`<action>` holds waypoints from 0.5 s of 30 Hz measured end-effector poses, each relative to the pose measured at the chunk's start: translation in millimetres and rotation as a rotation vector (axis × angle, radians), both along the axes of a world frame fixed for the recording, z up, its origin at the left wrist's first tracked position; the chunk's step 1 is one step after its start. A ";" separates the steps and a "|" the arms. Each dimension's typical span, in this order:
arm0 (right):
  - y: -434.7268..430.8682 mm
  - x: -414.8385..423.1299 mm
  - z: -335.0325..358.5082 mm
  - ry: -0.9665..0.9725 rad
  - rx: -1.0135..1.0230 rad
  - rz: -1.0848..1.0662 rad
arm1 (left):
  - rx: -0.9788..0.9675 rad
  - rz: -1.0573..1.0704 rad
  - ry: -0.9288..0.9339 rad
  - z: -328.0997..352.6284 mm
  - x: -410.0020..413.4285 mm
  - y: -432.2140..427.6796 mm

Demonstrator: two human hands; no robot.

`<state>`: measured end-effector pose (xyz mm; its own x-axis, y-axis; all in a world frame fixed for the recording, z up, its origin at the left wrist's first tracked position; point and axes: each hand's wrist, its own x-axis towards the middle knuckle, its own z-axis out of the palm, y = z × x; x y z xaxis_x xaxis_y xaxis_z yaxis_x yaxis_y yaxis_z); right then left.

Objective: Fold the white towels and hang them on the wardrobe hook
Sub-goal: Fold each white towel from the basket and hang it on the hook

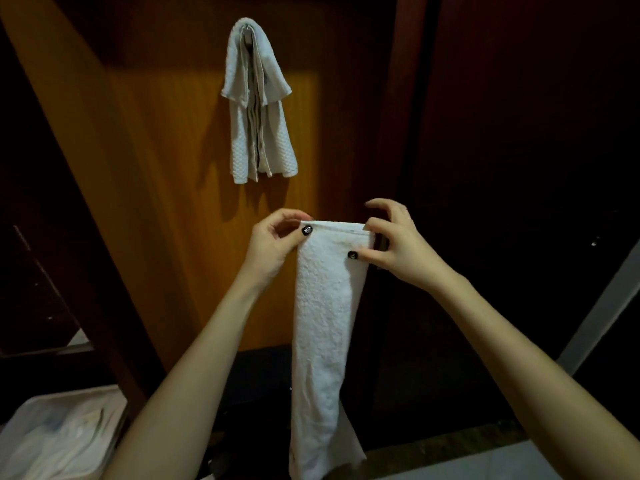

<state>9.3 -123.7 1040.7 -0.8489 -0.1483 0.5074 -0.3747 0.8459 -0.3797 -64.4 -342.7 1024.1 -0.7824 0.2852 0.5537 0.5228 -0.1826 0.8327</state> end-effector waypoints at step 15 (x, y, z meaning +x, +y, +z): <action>-20.1 -41.9 29.2 0.048 -0.364 0.202 | -0.252 0.142 0.228 20.6 -18.3 -16.4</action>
